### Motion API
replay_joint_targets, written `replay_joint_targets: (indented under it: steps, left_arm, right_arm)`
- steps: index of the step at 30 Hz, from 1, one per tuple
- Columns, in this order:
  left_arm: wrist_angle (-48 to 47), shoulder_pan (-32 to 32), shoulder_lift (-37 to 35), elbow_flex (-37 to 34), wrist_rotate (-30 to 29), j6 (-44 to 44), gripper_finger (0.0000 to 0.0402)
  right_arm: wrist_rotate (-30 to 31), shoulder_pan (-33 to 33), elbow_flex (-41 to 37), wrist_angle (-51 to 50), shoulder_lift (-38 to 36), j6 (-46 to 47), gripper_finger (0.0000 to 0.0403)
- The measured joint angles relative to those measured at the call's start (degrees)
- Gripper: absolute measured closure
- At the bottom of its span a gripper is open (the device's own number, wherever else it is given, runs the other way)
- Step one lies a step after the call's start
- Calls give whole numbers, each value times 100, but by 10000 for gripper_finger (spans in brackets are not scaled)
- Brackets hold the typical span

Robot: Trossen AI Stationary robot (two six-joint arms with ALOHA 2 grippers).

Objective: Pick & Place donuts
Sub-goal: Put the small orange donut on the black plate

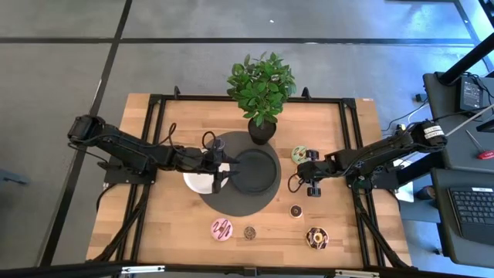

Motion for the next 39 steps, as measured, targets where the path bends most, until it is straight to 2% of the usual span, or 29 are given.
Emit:
replay_joint_targets:
  steps: [3, 8, 14, 19, 22, 27, 30, 32, 39]
  left_arm:
    - [0, 0, 0, 0, 1, 1, 233]
    - [-2, 0, 2, 0, 1, 0, 233]
    - [-7, 0, 2, 0, 1, -4, 233]
    - [-43, 1, 2, 0, 1, -11, 233]
    - [-101, 0, 3, 0, 2, -13, 233]
    - [-171, 0, 4, 0, 3, -13, 233]
    - [-177, 0, 4, 0, 1, -15, 233]
    - [-195, 1, 4, 0, 1, -14, 233]
    - [-328, 2, 4, 0, 1, -15, 233]
  right_arm:
    - [0, 0, 169, -200, 0, -54, 378]
    - [10, -2, 914, -304, 0, -589, 385]
    - [21, -175, 1594, 526, 144, -1566, 379]
    - [-44, -422, 1944, 1018, 815, -2149, 378]
    - [-314, -573, 2289, 1048, 1374, -2348, 378]
    - [-451, -771, 2865, 1051, 2233, -2429, 378]
    - [-768, -887, 3110, 1057, 2663, -2514, 377]
    - [-946, -932, 3238, 1054, 2915, -2542, 377]
    - [-923, -1033, 3461, 1043, 3412, -2530, 377]
